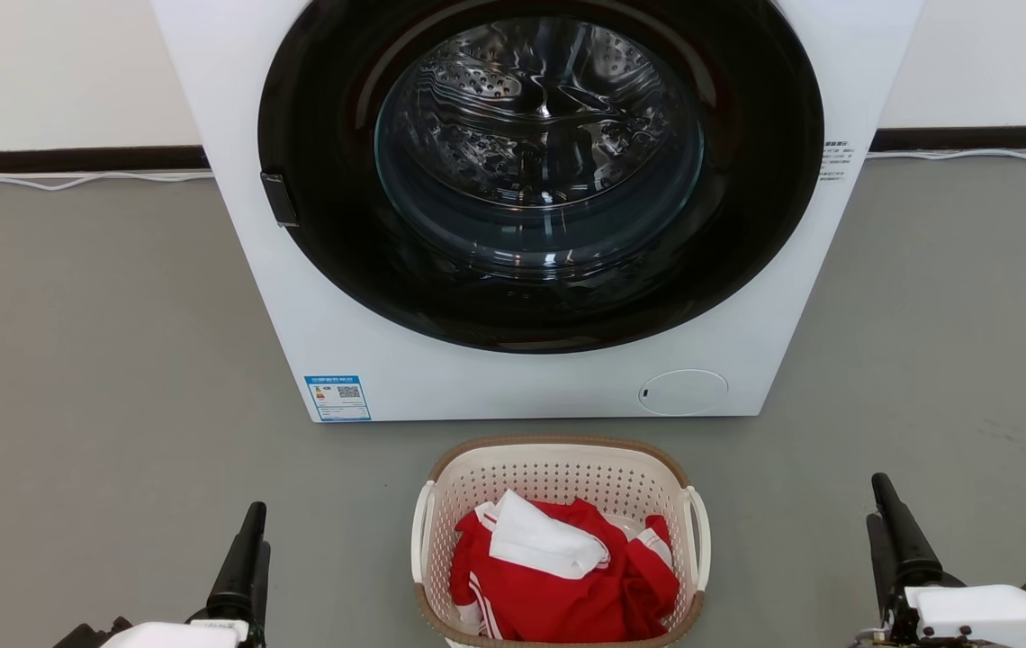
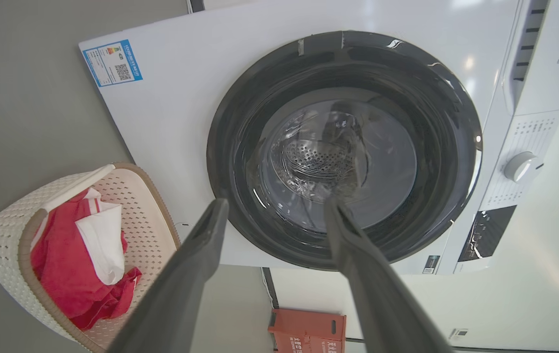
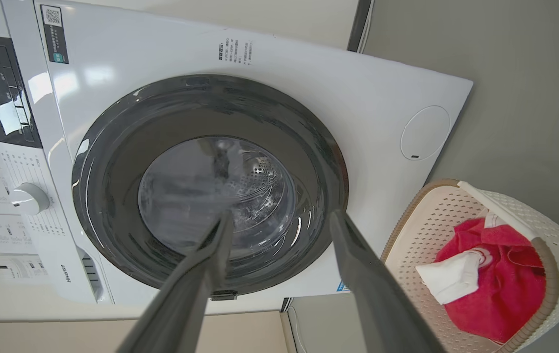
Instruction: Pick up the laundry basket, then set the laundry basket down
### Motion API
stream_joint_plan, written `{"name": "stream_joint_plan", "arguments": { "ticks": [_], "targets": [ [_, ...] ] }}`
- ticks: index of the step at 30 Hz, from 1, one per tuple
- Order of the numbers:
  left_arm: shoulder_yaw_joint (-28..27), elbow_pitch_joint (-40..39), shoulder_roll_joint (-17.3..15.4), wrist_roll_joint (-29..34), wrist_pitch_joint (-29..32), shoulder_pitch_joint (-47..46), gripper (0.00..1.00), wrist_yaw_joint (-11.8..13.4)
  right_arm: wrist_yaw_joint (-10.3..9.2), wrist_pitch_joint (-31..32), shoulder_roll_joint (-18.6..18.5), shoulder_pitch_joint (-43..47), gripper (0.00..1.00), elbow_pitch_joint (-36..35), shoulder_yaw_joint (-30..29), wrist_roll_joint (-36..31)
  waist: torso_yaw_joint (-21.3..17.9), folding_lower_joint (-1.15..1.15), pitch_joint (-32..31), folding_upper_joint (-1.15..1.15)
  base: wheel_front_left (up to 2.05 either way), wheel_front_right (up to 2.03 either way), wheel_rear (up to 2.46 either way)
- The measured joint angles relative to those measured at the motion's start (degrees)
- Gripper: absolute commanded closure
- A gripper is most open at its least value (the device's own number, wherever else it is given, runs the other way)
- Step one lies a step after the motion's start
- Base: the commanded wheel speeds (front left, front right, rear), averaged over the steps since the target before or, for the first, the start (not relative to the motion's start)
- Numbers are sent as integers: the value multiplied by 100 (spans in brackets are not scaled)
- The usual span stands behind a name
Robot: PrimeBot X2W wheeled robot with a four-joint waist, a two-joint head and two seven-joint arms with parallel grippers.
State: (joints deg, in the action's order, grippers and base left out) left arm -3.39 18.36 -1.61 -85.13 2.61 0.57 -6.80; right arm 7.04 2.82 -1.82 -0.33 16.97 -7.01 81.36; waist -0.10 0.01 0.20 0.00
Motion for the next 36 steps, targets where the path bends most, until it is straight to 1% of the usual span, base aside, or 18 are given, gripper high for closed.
{"name": "stream_joint_plan", "arguments": {
  "ticks": [11, 19, 21, 25, 36],
  "targets": [
    [124, -113, -5, 899, -180, 0, 0, 134, 0, -185, 0, 3, 0, -159, 25, -1203, -3, 0, -1, 0, 0, 0, 0],
    [230, -138, -15, 1778, -331, 0, 0, 278, 0, -321, -1, 5, 0, -274, 103, -2163, -15, -1, 3, 0, 0, 0, 0],
    [241, -143, -16, 1833, -346, 0, 0, 281, 0, -352, -1, 5, 0, -291, 105, -2254, -15, 0, 3, 0, 0, 0, 0],
    [283, -168, -18, 2161, -422, 0, 0, 328, 0, -419, -2, 7, 0, -352, 112, -2691, -18, 0, 1, 0, 0, 0, 0],
    [372, -248, -23, 2791, -609, 1, 0, 441, 1, -609, -4, 14, 0, -389, 145, -3497, -25, -1, 9, 0, 0, 0, 0]
  ]
}}
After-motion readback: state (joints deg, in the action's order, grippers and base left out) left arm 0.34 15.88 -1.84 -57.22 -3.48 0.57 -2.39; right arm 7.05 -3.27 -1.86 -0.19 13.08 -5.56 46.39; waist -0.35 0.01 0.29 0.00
